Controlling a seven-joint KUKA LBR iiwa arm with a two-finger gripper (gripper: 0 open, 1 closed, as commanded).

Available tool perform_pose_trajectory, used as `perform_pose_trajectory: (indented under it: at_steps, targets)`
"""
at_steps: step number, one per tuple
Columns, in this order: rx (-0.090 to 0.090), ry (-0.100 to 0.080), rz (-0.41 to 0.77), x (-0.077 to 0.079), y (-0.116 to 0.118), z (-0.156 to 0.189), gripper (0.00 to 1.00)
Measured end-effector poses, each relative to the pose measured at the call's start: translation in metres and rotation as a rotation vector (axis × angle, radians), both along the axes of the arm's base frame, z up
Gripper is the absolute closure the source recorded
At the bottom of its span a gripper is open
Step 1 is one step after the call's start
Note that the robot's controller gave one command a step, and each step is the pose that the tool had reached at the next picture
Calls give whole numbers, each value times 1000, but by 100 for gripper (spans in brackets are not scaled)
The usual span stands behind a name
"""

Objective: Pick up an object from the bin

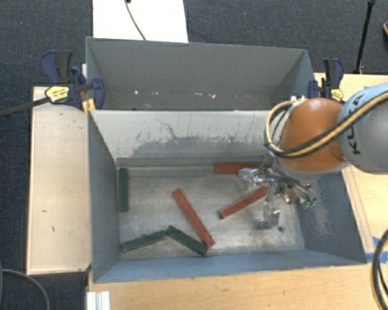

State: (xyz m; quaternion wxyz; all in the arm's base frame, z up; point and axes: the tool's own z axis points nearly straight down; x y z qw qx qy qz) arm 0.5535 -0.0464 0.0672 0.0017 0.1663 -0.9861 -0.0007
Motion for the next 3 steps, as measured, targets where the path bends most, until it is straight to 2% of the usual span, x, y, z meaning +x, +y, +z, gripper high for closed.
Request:
perform_pose_trajectory:
  at_steps: [1,2,3]
  targets:
    - [0,-3,-1,1,0,1,0]
    - [0,-4,-2,1,0,1,100]
    - [0,-9,-4,2,0,13,100]
